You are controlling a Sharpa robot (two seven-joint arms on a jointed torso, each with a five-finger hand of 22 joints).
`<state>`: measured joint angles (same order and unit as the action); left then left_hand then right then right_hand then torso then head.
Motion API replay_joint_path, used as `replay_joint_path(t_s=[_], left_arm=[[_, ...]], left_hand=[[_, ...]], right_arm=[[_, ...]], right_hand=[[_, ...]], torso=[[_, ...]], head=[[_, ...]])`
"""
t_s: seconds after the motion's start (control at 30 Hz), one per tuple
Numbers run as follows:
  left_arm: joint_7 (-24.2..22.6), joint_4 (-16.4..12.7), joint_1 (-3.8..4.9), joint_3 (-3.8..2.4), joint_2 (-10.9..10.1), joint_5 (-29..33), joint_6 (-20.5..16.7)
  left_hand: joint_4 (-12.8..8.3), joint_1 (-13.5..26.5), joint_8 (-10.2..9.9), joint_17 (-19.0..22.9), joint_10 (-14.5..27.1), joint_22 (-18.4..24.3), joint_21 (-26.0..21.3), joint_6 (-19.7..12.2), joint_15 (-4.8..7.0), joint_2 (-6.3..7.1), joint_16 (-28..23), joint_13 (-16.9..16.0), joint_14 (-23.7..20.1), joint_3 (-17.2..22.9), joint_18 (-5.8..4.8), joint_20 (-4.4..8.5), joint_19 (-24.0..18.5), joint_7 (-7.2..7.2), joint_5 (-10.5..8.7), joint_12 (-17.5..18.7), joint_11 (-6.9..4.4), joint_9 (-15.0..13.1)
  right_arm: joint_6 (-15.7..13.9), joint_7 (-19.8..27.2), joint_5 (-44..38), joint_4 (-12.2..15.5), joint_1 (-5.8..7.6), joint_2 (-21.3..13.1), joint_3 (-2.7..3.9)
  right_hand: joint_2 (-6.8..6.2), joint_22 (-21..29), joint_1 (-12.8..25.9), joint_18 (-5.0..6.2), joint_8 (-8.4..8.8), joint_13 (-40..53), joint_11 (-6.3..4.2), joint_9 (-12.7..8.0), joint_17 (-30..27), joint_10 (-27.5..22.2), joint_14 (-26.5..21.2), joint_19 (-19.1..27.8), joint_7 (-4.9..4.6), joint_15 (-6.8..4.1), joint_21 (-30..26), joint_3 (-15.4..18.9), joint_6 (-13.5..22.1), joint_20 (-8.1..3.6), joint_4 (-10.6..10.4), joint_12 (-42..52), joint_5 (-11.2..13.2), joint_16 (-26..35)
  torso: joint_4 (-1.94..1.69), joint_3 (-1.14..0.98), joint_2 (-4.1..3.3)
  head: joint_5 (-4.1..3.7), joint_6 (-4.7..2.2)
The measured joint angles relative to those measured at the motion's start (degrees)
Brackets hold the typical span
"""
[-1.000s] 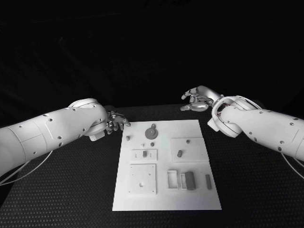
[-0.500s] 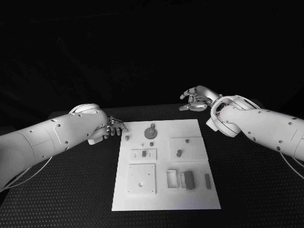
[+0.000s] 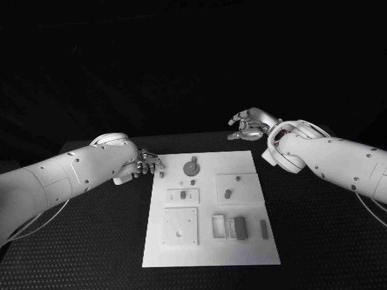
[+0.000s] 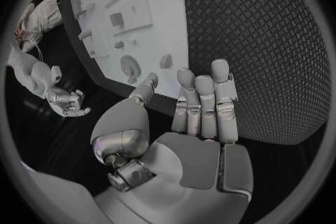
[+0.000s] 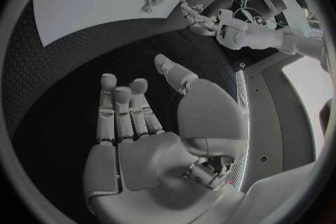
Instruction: Assemble the parts on the task board
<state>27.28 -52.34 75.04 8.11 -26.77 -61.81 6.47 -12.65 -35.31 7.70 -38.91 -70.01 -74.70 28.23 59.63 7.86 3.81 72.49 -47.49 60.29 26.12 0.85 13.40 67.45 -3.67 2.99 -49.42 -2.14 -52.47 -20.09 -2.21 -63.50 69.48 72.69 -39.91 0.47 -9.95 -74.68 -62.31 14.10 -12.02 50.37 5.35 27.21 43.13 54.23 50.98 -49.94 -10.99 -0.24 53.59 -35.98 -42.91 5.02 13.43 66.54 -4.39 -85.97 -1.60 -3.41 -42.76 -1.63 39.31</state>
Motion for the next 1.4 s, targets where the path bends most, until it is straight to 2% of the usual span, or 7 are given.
replay_joint_path(t_s=[0.2,0.43,0.77,1.1,1.3,1.4], left_arm=[[-0.3,0.1,-0.19,0.00,0.5,0.7,0.4],[-0.4,1.0,-0.48,0.06,0.9,1.1,0.7],[-0.7,1.3,-0.60,0.41,1.7,1.3,1.2],[-0.9,1.5,-0.65,0.46,1.8,1.6,1.3],[-1.0,1.6,-0.66,0.50,1.8,1.7,1.5],[-1.0,1.7,-0.70,0.50,1.9,1.7,1.6]], left_hand=[[0.2,0.0,0.0,0.0,0.0,-0.2,0.0,-0.1,0.00,-0.04,0.0,0.0,0.0,0.2,0.00,-0.01,0.0,-0.05,0.00,0.0,0.00,0.1],[-0.5,-1.3,0.0,0.1,0.2,-0.3,0.0,-0.3,-0.20,-2.52,0.2,0.0,-0.2,0.8,0.00,-0.10,-0.1,-0.11,0.00,0.0,0.19,0.2],[-2.3,-2.5,0.0,0.4,0.2,-0.2,0.0,-0.4,-0.21,-4.20,0.5,0.1,-0.2,0.4,-0.01,-0.32,0.1,-0.16,0.04,-0.2,0.19,0.3],[-2.5,-2.7,0.0,0.4,0.2,-0.2,-0.2,-0.5,-0.22,-4.42,0.5,0.1,-0.2,0.2,-0.01,-0.32,0.1,-0.10,0.04,-0.2,0.19,0.4],[-3.2,-3.4,0.0,0.6,0.2,-0.2,-0.2,-0.5,-0.22,-5.61,0.7,0.2,-0.2,0.4,0.00,-0.39,0.0,-0.09,0.04,-0.2,0.18,0.5],[-3.6,-4.4,0.0,0.7,0.2,-0.2,-0.2,-0.6,-0.22,-6.63,0.7,0.3,-0.2,0.7,0.00,-0.42,0.0,-0.23,0.04,-0.2,0.18,0.5]], right_arm=[[0.0,0.0,0.0,0.0,0.00,0.1,0.00],[0.0,0.0,0.0,0.0,0.00,0.1,0.00],[0.0,0.0,0.0,0.1,0.00,0.2,0.00],[0.0,0.0,0.0,0.1,0.00,0.2,0.00],[0.0,0.0,0.0,0.1,0.00,0.2,0.00],[0.0,0.0,0.0,0.1,0.00,0.2,0.00]], right_hand=[[0.00,0.0,0.0,-0.01,0.00,0.0,0.00,0.0,0.0,0.0,0.0,0.0,-0.02,0.00,0.0,0.0,0.0,0.00,0.0,0.0,0.0,0.0],[0.00,0.0,0.0,0.00,0.00,-0.1,0.00,0.0,-0.1,0.0,0.0,0.0,-0.07,0.01,0.0,0.0,0.1,0.00,0.0,0.0,0.0,0.0],[0.00,0.0,0.0,-0.01,0.00,0.0,0.00,0.0,-0.1,0.0,0.0,0.0,-0.07,0.02,0.0,0.0,0.1,0.00,0.0,0.0,0.0,0.0],[0.00,0.0,0.0,-0.01,0.00,-0.1,0.00,0.0,-0.1,0.0,0.1,0.0,-0.07,0.09,0.0,0.0,0.1,0.00,0.0,0.2,0.0,0.0],[0.00,0.0,0.0,-0.01,0.00,-0.1,0.00,0.0,-0.1,0.0,0.1,0.0,-0.07,0.09,0.0,0.0,0.1,0.00,0.0,0.2,0.0,0.0],[0.00,0.0,0.0,-0.01,0.00,-0.1,0.00,0.0,-0.1,0.0,0.1,0.0,-0.07,0.10,0.0,0.0,0.1,0.00,0.0,0.2,0.0,0.0]], torso=[[-0.02,0.00,0.01],[0.00,0.00,0.00],[0.00,-0.03,0.01],[0.03,-0.03,0.02],[-0.01,-0.03,0.02],[-0.01,-0.01,0.02]], head=[[-0.07,0.05],[-0.08,0.05],[-0.18,0.13],[-0.16,0.11],[-0.25,0.09],[-0.28,0.09]])
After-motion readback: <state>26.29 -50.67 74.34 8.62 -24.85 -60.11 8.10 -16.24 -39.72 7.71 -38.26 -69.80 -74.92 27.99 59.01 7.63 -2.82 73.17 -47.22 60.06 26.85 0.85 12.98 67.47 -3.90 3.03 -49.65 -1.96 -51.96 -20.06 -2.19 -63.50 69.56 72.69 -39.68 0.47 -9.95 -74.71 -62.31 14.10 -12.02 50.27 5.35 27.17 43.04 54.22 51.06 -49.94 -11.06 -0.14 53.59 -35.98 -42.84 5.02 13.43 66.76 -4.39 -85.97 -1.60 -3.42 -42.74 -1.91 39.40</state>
